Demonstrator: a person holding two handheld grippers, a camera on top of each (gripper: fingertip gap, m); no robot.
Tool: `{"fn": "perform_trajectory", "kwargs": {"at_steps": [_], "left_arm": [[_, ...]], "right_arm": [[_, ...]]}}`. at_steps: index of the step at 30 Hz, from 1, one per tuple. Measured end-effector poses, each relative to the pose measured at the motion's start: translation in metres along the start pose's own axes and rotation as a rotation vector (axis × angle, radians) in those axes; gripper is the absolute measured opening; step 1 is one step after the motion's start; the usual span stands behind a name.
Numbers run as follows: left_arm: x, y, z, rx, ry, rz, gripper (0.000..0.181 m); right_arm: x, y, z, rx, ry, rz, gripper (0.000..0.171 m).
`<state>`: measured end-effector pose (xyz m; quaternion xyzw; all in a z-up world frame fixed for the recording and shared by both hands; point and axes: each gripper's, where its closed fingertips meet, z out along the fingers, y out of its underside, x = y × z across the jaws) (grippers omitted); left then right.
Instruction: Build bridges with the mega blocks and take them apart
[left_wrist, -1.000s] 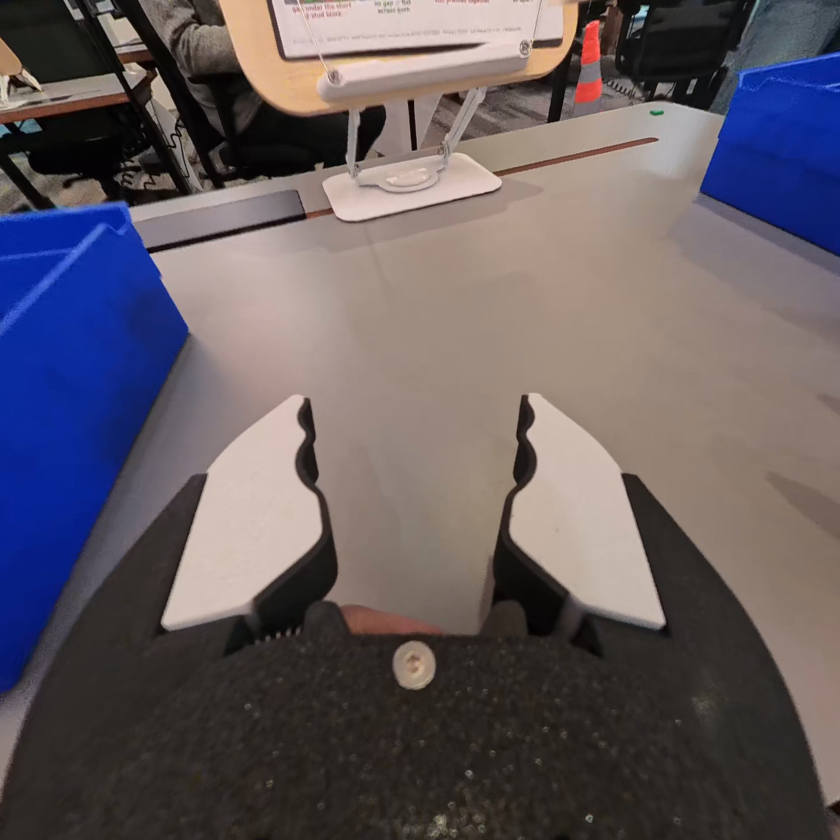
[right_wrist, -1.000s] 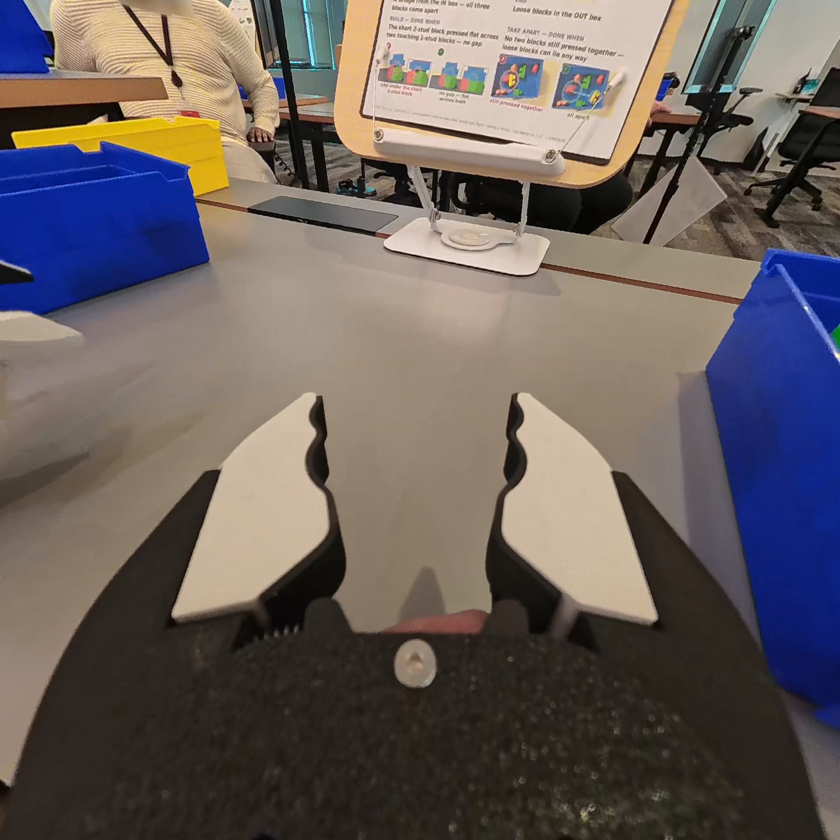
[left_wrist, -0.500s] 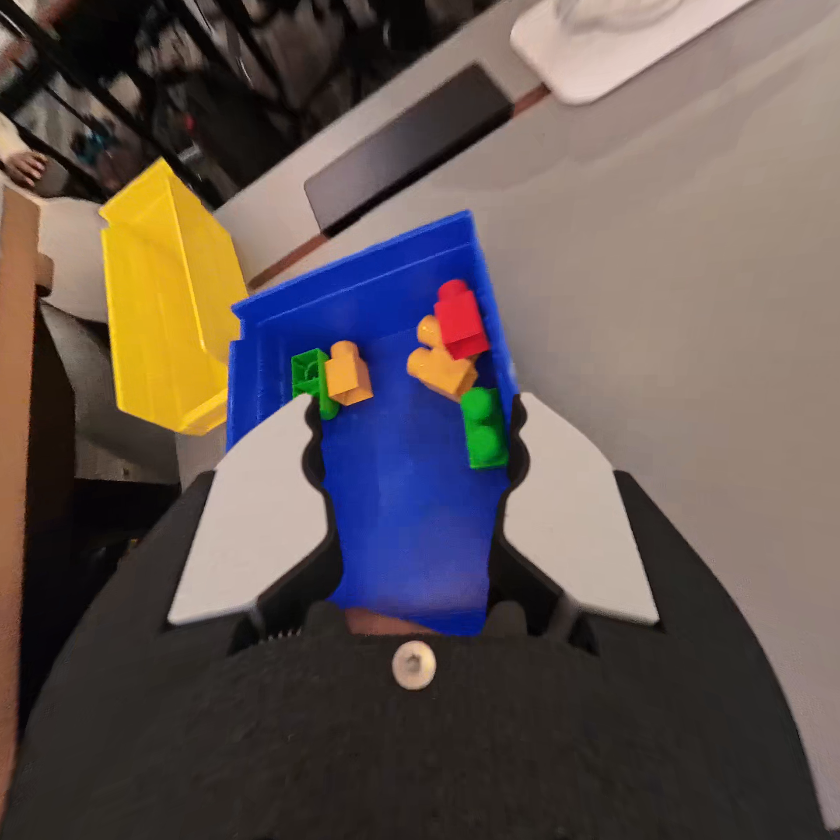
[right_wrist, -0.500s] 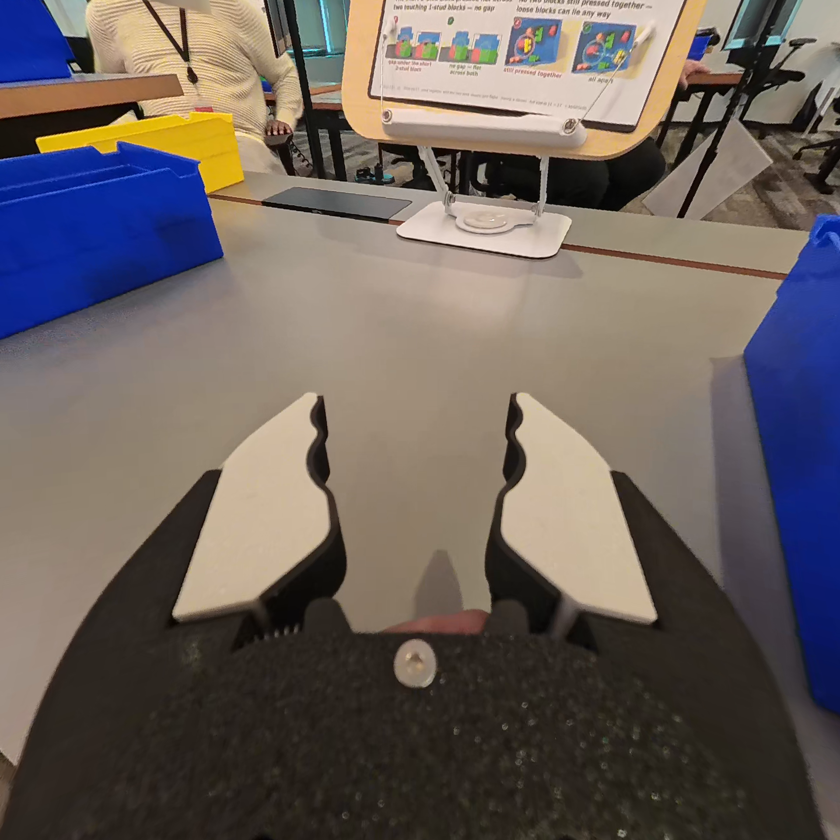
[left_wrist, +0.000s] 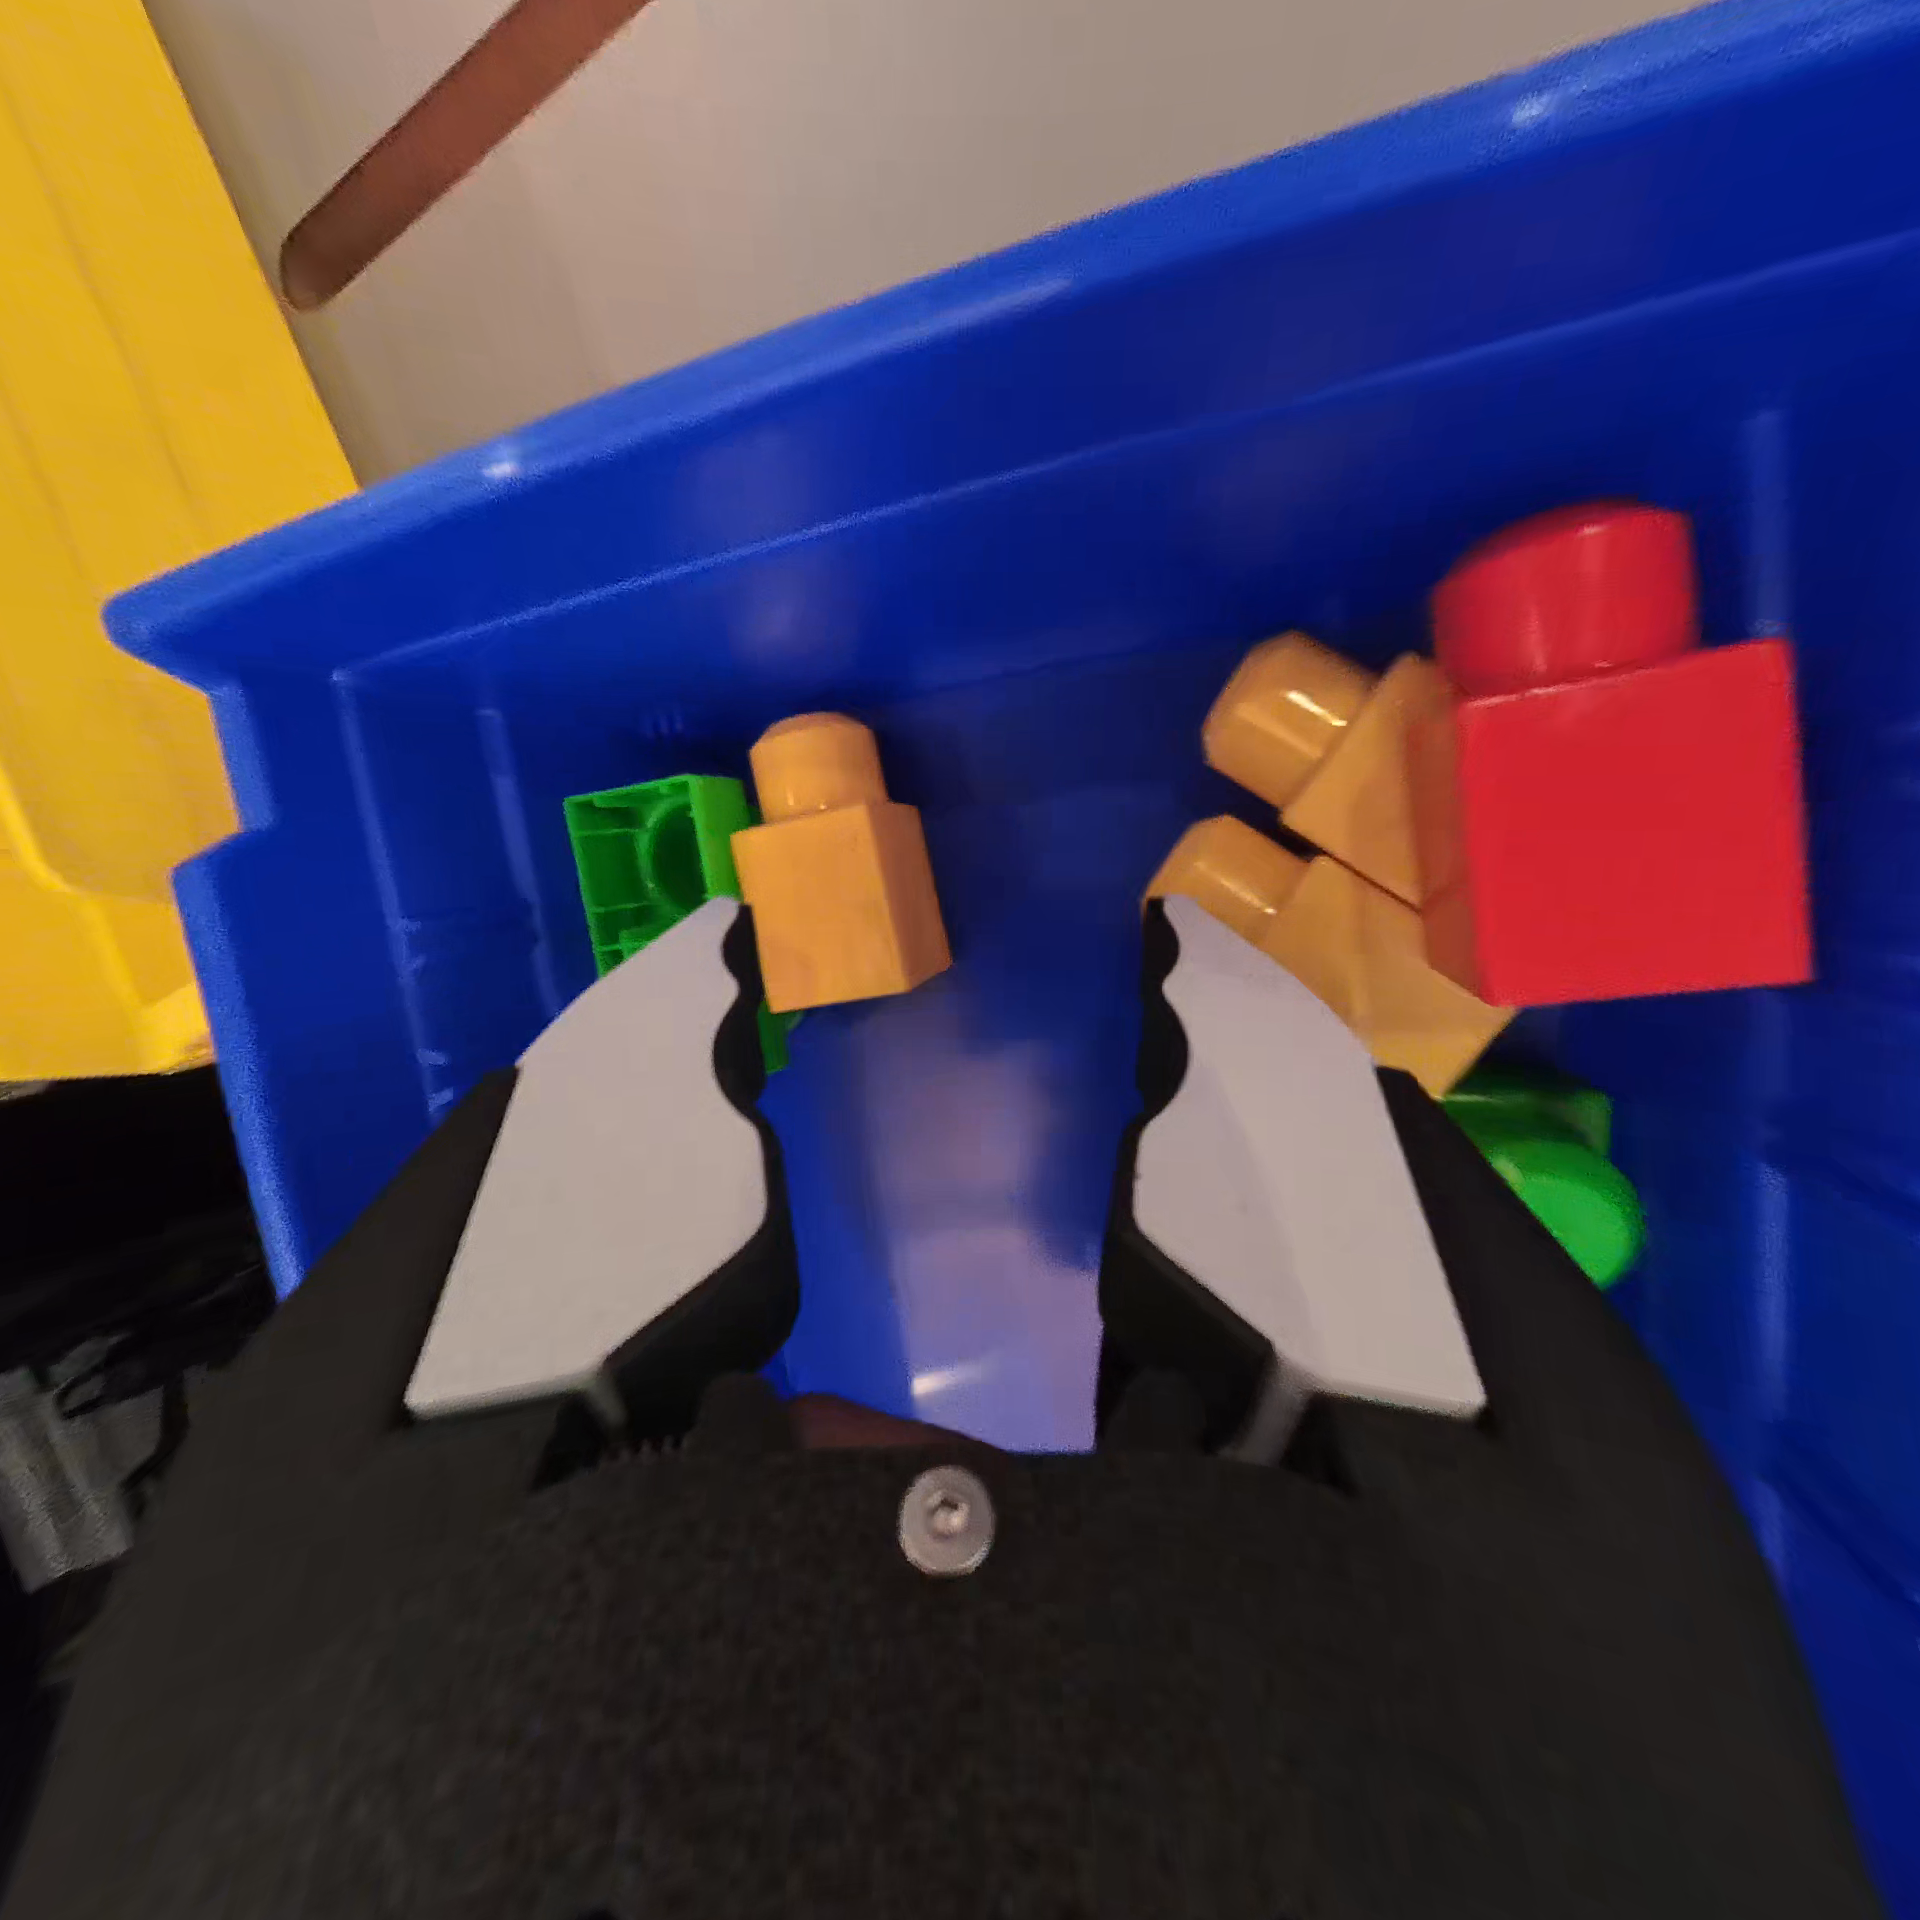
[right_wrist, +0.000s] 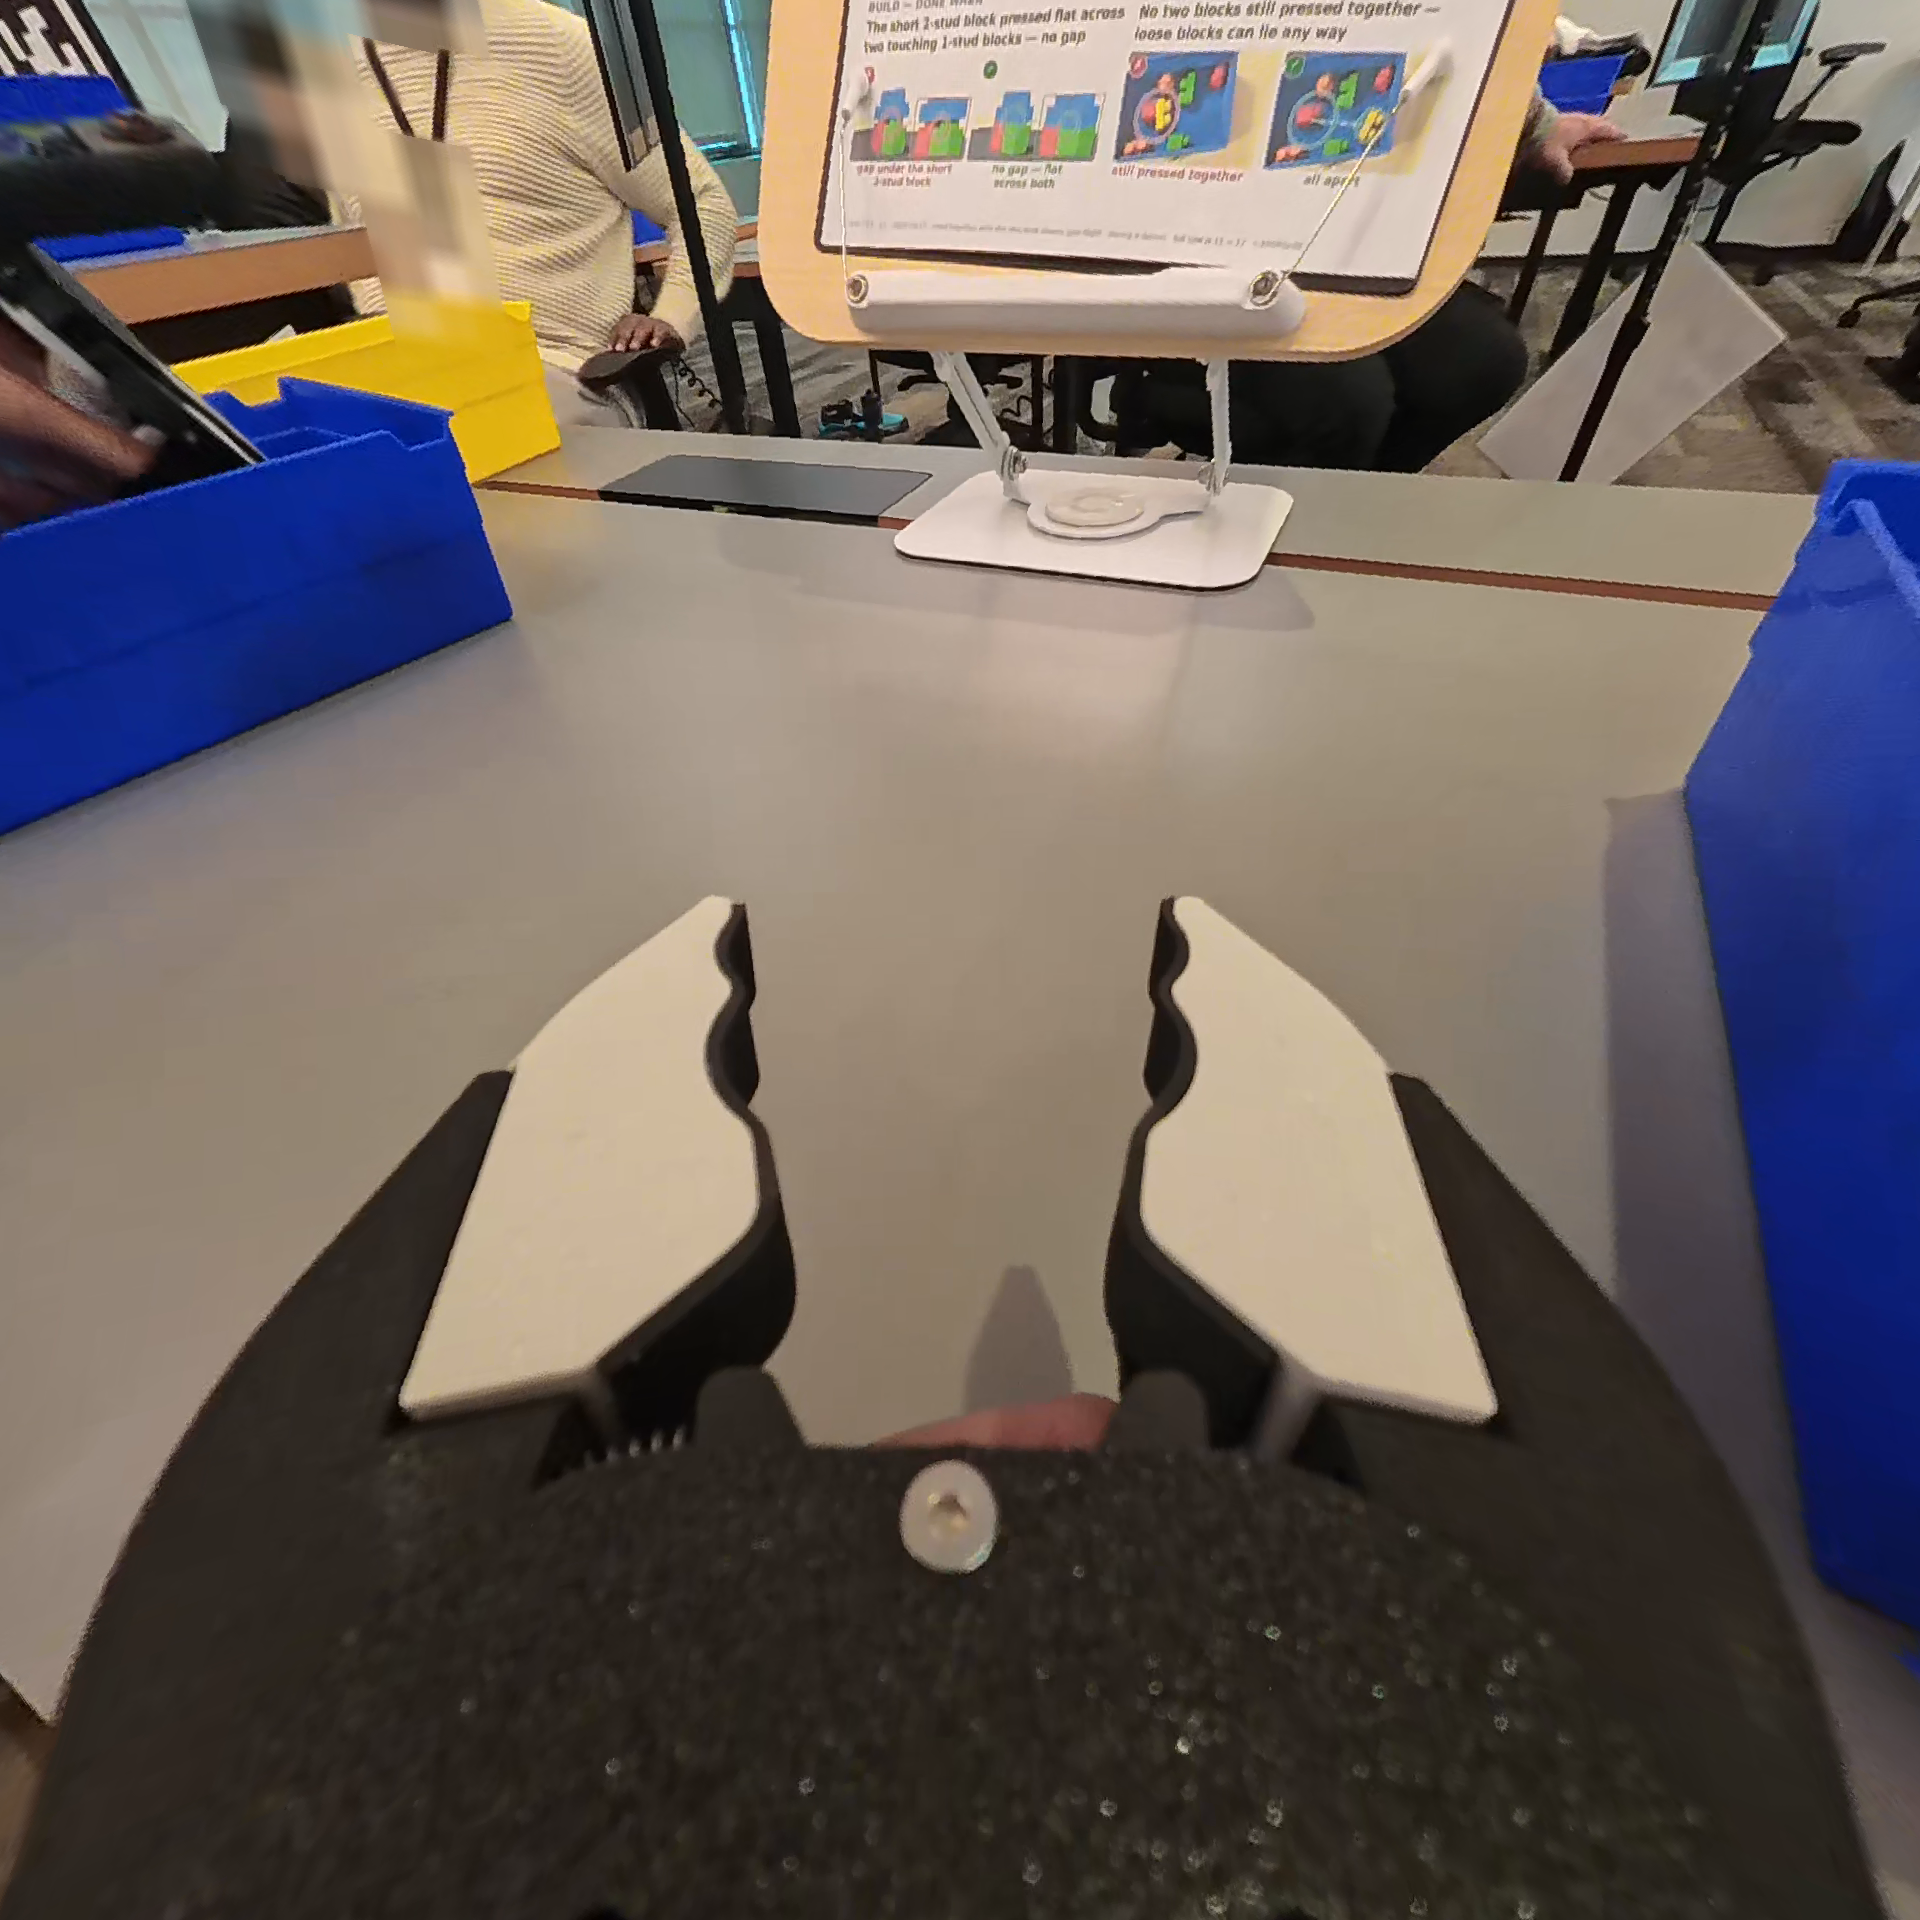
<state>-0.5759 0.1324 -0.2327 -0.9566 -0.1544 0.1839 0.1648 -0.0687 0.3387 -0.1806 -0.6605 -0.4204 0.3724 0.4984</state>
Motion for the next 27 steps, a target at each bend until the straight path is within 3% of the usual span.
{"fn": "perform_trajectory", "kwargs": {"at_steps": [4,8,15,27], "left_arm": [[-0.013,0.009,0.015,-0.058,-0.055,0.009,0.070],[-0.021,0.008,0.019,-0.061,-0.129,0.054,0.058],[-0.028,0.010,0.027,-0.079,-0.418,0.285,0.042],[-0.029,0.016,0.020,-0.038,-0.365,0.208,0.040]], "right_arm": [[0.002,0.001,-0.001,0.000,0.000,0.007,0.073],[0.004,0.003,0.000,-0.007,-0.004,0.017,0.072],[0.003,0.007,0.001,-0.023,-0.012,0.021,0.072],[0.004,0.004,-0.002,-0.024,-0.011,0.022,0.070]]}}
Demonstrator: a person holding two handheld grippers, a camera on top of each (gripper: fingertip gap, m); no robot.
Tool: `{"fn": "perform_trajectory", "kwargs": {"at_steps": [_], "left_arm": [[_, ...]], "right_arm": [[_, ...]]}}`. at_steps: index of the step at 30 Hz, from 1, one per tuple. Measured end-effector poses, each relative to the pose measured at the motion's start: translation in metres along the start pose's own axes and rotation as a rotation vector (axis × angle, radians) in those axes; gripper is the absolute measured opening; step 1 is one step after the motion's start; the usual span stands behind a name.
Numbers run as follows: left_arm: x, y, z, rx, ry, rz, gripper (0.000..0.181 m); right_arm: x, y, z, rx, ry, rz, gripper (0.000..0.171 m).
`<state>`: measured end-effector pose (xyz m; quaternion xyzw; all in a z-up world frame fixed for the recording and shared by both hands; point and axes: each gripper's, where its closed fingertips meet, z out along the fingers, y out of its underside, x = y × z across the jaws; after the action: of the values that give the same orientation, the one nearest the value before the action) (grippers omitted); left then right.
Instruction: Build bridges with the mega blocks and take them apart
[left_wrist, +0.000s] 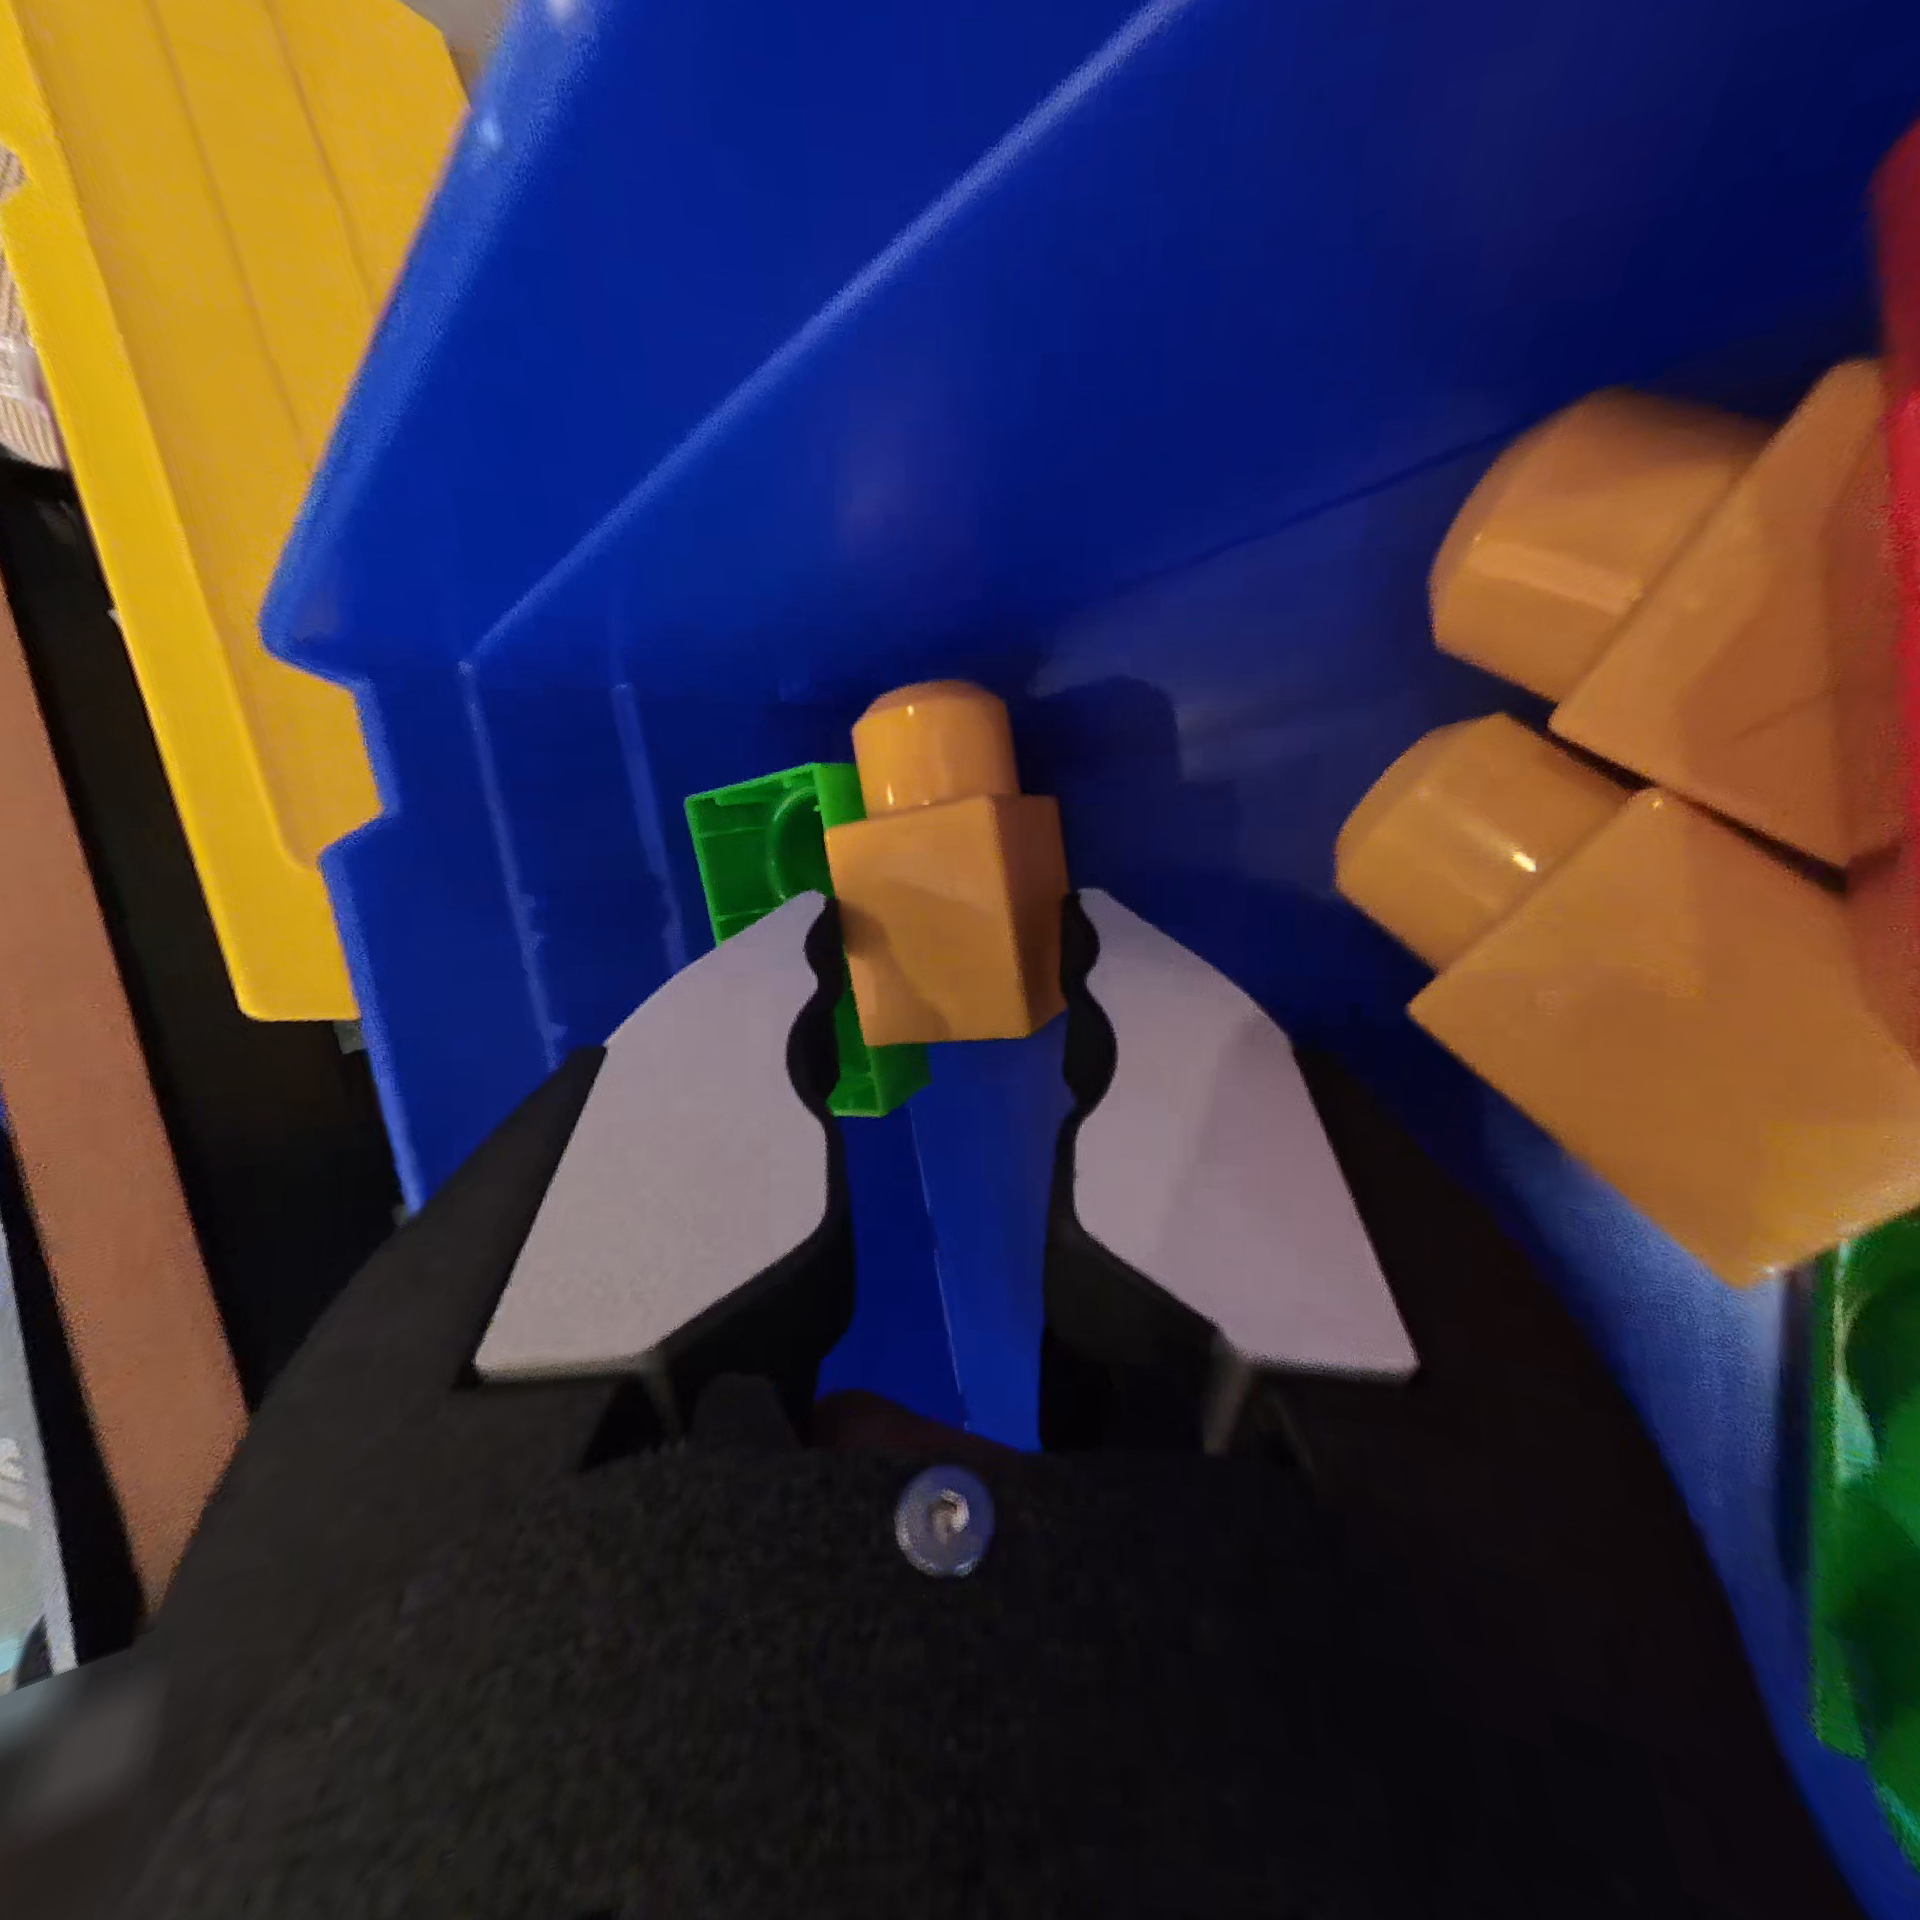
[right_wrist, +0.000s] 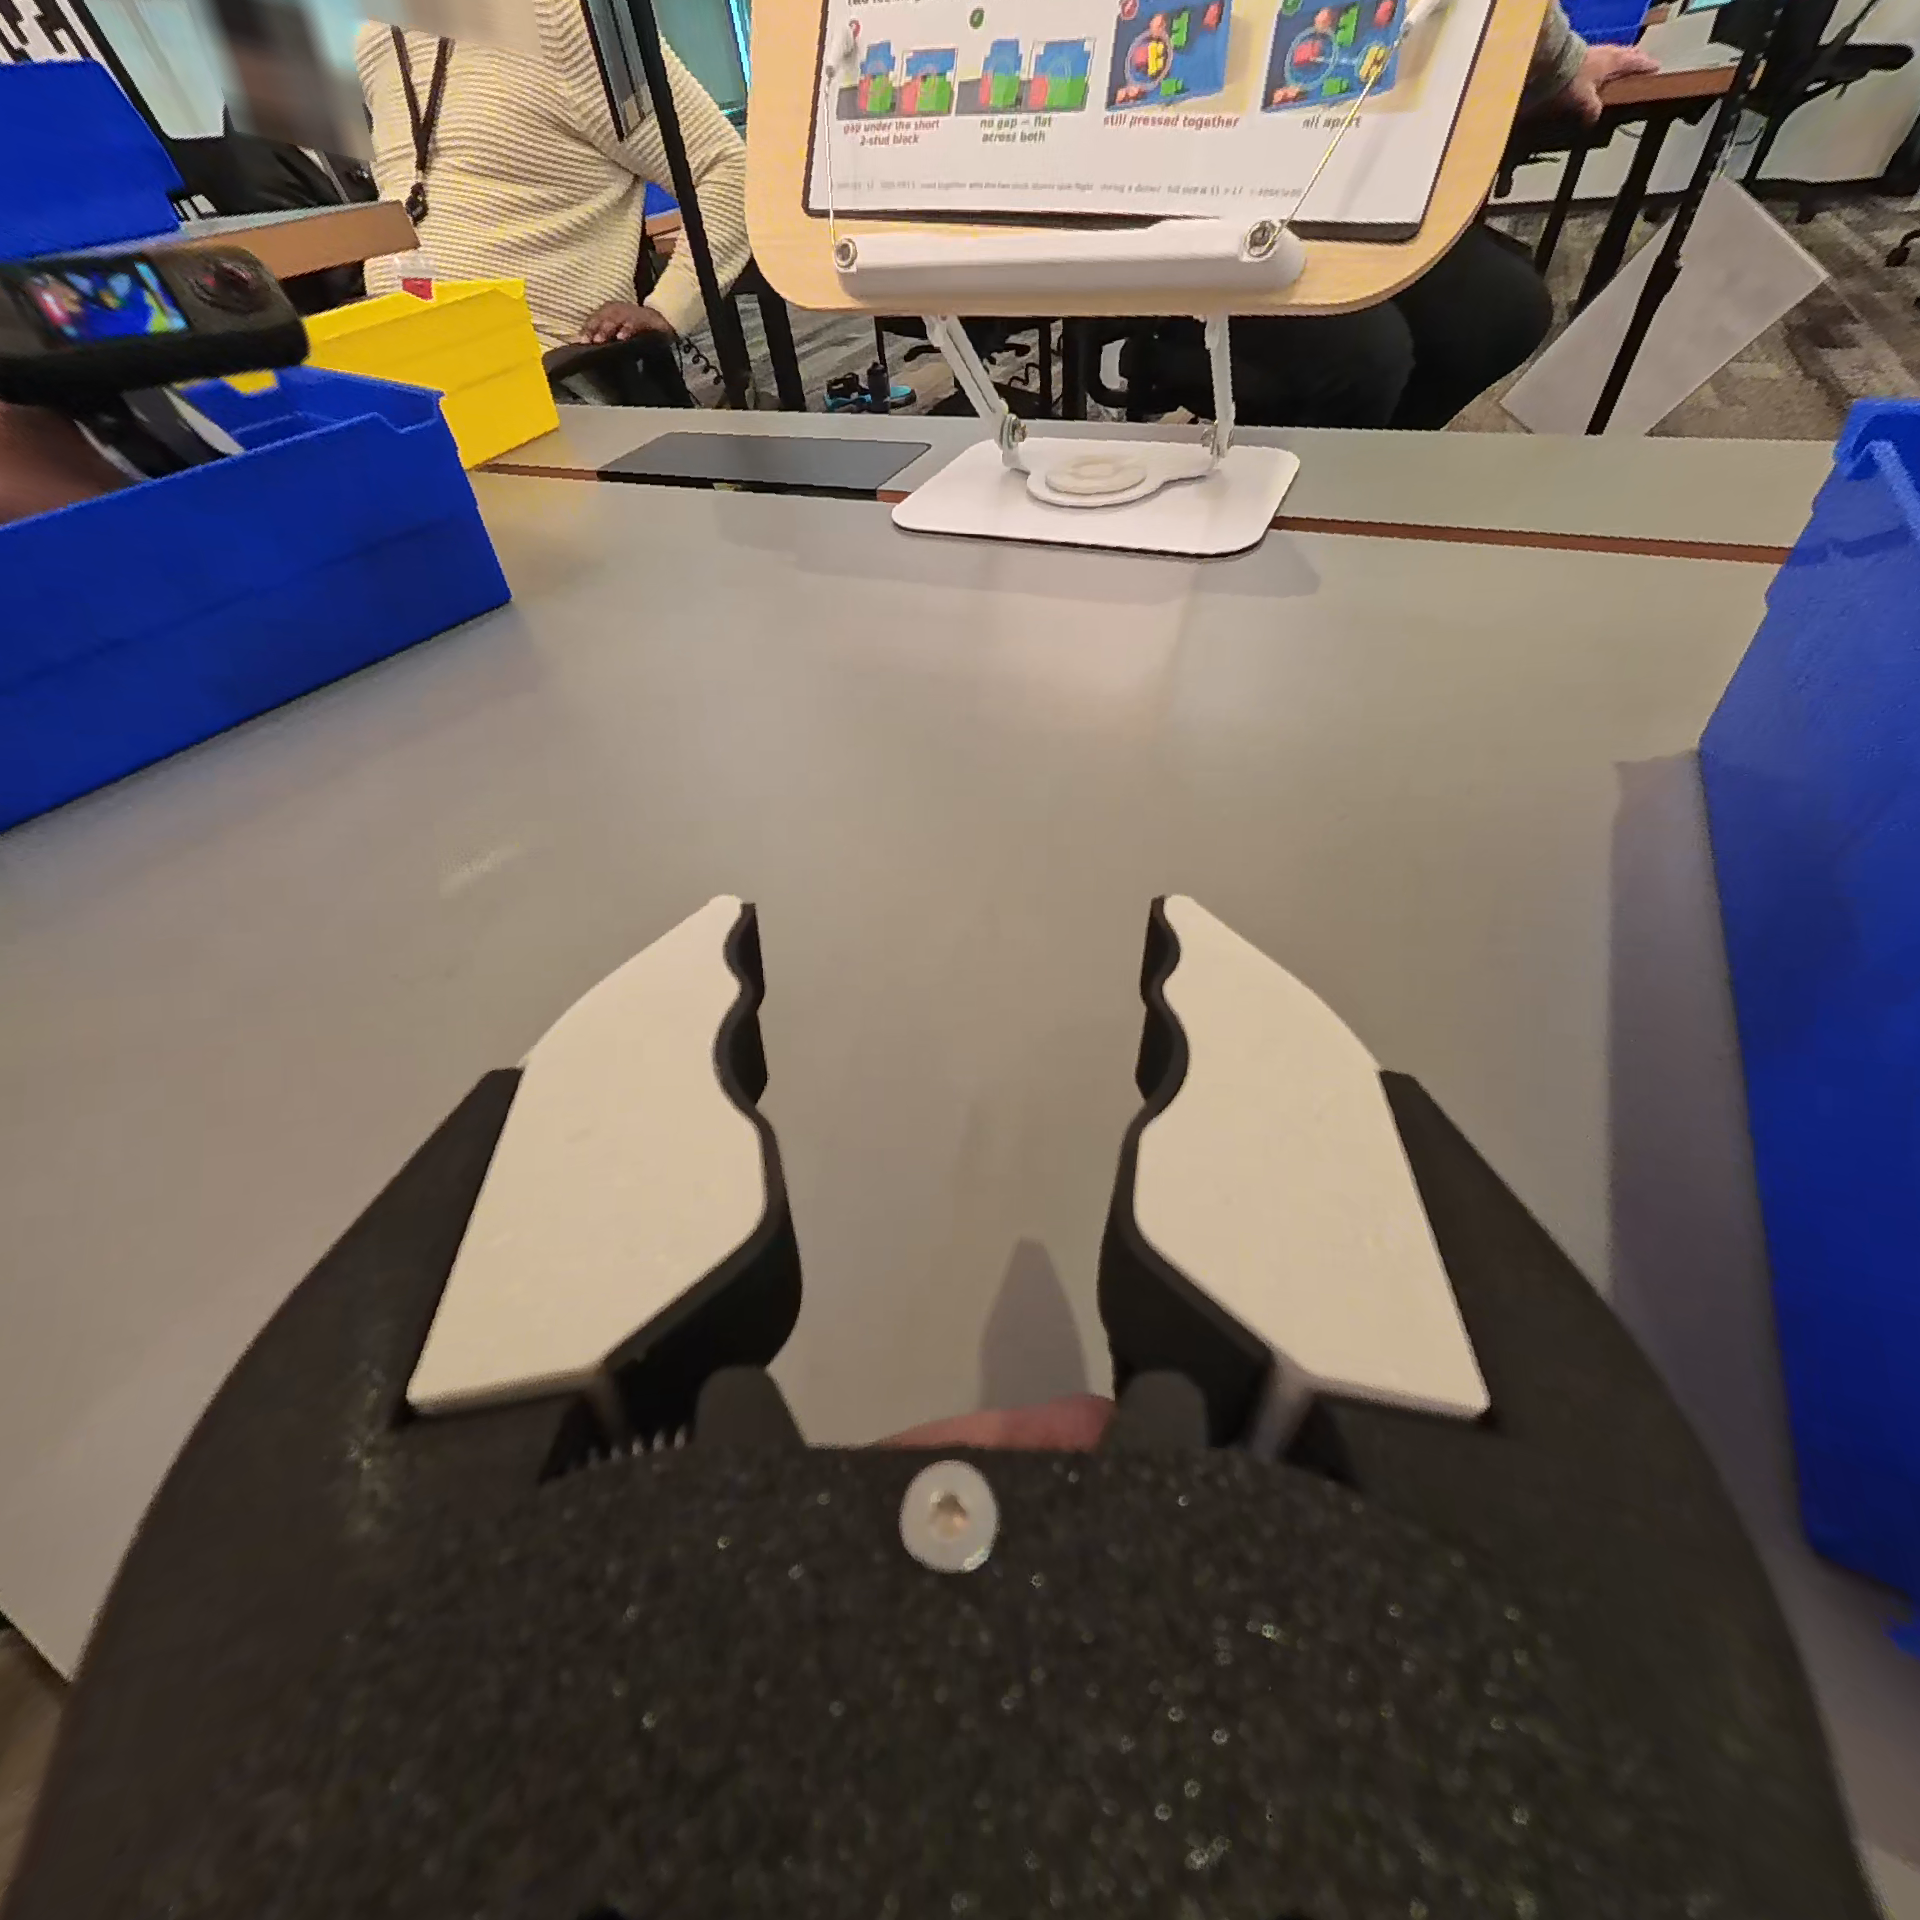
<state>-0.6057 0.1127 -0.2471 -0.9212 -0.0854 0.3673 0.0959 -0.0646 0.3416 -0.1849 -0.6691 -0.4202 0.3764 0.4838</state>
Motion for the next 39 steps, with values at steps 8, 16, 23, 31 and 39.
{"fn": "perform_trajectory", "kwargs": {"at_steps": [8,16,23,31,39], "left_arm": [[-0.023,-0.012,-0.056,0.191,0.008,-0.091,0.040],[-0.009,-0.023,-0.179,0.509,0.046,-0.213,0.039],[0.034,-0.010,-0.253,0.700,0.072,-0.306,0.039],[0.101,0.003,-0.279,0.756,0.187,-0.400,0.038],[0.140,0.017,-0.277,0.734,0.273,-0.436,0.038]], "right_arm": [[-0.006,0.000,0.002,-0.007,-0.015,-0.003,0.070],[-0.021,-0.004,0.004,-0.006,-0.042,-0.033,0.069],[-0.030,-0.014,0.004,0.002,-0.052,-0.081,0.069],[-0.036,-0.025,0.003,0.016,-0.059,-0.106,0.068],[-0.038,-0.023,0.003,0.009,-0.057,-0.107,0.068]]}}
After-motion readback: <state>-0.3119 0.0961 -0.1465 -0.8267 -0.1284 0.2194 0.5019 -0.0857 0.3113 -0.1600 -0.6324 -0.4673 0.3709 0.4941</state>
